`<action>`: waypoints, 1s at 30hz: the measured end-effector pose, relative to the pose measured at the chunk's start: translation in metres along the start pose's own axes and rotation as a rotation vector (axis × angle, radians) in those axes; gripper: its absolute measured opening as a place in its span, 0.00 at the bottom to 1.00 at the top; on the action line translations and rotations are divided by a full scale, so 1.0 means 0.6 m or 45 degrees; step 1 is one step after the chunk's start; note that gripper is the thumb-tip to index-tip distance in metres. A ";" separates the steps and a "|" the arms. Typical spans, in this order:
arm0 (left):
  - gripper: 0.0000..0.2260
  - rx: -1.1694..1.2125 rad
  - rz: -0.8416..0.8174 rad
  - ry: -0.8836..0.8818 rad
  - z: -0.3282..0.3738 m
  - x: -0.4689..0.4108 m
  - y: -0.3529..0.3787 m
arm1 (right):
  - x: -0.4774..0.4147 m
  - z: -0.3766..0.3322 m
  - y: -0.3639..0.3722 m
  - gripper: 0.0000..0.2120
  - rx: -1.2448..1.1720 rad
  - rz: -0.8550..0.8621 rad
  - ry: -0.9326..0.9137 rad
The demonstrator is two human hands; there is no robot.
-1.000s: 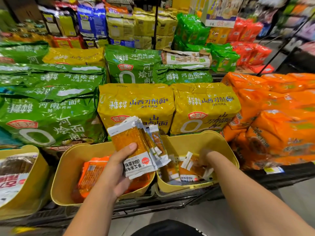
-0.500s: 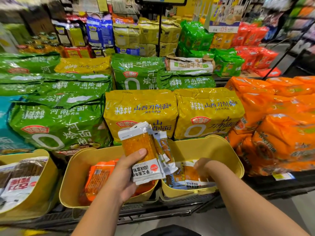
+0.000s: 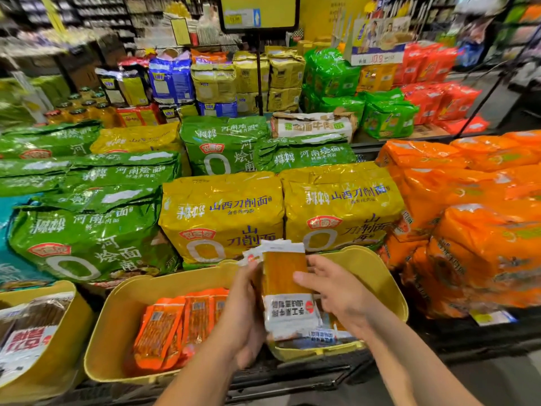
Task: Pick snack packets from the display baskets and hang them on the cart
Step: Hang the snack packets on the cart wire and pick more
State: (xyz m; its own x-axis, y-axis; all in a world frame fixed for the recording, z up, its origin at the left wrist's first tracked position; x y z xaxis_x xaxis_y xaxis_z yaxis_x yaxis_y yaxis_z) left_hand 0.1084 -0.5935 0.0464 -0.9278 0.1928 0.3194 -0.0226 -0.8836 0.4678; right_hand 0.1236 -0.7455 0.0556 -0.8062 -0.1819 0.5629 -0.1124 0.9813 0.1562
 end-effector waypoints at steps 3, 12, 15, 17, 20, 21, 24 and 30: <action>0.32 -0.017 0.046 -0.039 -0.018 -0.013 0.002 | 0.004 -0.002 -0.024 0.09 -0.135 -0.035 0.040; 0.49 -0.218 0.217 0.205 -0.030 -0.034 -0.003 | -0.005 0.001 -0.060 0.20 -0.263 -0.157 0.139; 0.49 -0.245 0.259 0.241 -0.032 -0.029 -0.009 | -0.016 0.006 -0.080 0.19 -0.229 -0.080 0.194; 0.40 -0.261 0.296 0.266 -0.031 -0.026 -0.018 | -0.019 0.005 -0.085 0.17 -0.199 -0.069 0.187; 0.36 -0.236 0.320 0.308 -0.031 -0.021 -0.031 | -0.019 0.003 -0.074 0.17 -0.122 -0.123 0.130; 0.35 -0.241 0.333 0.327 -0.030 -0.018 -0.036 | -0.020 0.002 -0.066 0.18 -0.072 -0.151 0.114; 0.31 -0.224 0.402 0.399 -0.028 -0.012 -0.049 | -0.027 0.003 -0.062 0.19 0.032 -0.205 0.114; 0.33 -0.210 0.581 0.530 -0.001 0.005 -0.099 | -0.061 0.002 -0.140 0.16 0.605 0.218 0.213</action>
State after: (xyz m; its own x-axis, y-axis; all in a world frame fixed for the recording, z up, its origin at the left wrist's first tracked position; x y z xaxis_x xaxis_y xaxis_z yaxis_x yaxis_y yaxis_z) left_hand 0.1069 -0.5406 0.0186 -0.9239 -0.3710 0.0938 0.3827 -0.8981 0.2168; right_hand 0.1617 -0.8209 0.0208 -0.7370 0.0139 0.6758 -0.2695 0.9108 -0.3126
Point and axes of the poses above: each hand's wrist, its own x-axis away from the middle knuckle, its own y-axis out of the palm, z = x × y, the point moved 4 cm from there along -x, towards the middle knuckle, and after that the axes turned 14 degrees about y, right-handed, at the moved point
